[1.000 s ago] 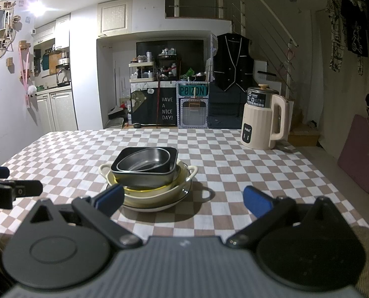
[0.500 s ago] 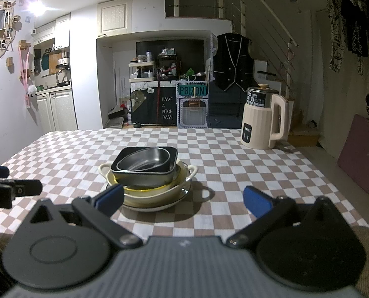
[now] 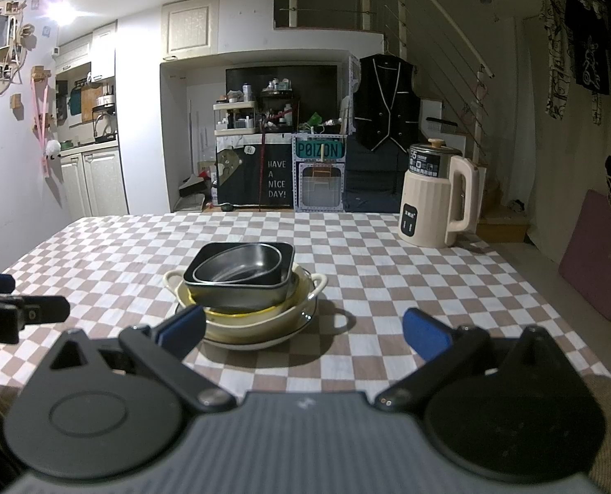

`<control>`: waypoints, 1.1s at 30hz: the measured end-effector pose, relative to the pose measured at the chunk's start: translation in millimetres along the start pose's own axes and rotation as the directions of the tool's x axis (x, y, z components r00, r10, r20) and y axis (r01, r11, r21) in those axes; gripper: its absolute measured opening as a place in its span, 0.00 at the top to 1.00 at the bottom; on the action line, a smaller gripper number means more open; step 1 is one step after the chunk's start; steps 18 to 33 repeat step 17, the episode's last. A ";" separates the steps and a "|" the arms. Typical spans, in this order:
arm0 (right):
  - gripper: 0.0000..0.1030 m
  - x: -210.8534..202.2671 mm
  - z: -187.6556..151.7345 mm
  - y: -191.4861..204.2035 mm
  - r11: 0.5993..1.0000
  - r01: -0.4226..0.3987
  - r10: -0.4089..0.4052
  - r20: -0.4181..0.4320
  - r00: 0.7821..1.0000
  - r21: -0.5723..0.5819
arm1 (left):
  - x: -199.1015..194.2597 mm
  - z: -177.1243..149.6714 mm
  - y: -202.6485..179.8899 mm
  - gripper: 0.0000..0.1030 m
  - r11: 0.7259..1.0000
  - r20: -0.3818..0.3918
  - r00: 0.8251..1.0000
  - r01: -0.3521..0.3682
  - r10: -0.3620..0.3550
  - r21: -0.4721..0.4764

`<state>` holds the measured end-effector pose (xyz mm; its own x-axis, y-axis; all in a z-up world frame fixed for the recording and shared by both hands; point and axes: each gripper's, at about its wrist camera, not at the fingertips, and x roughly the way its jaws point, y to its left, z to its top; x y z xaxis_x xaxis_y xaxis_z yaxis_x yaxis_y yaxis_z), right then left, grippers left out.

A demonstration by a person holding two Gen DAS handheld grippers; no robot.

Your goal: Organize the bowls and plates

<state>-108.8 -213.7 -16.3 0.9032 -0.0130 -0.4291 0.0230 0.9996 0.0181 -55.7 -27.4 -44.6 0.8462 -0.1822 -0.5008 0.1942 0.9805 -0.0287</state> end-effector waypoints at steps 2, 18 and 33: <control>0.00 -0.1 0.0 0.2 1.000 0.000 0.000 0.001 1.000 0.000 | 0.0 0.0 -0.1 0.00 1.000 0.001 1.000 0.001 -0.001 0.000; 0.00 0.3 -0.1 -0.5 1.000 -0.001 0.001 0.000 1.000 0.001 | -1.5 2.6 -1.5 0.00 1.000 0.007 1.000 -0.004 0.004 0.002; 0.00 0.3 -0.1 -0.5 1.000 -0.001 0.001 0.000 1.000 0.001 | -1.5 2.6 -1.5 0.00 1.000 0.007 1.000 -0.004 0.004 0.002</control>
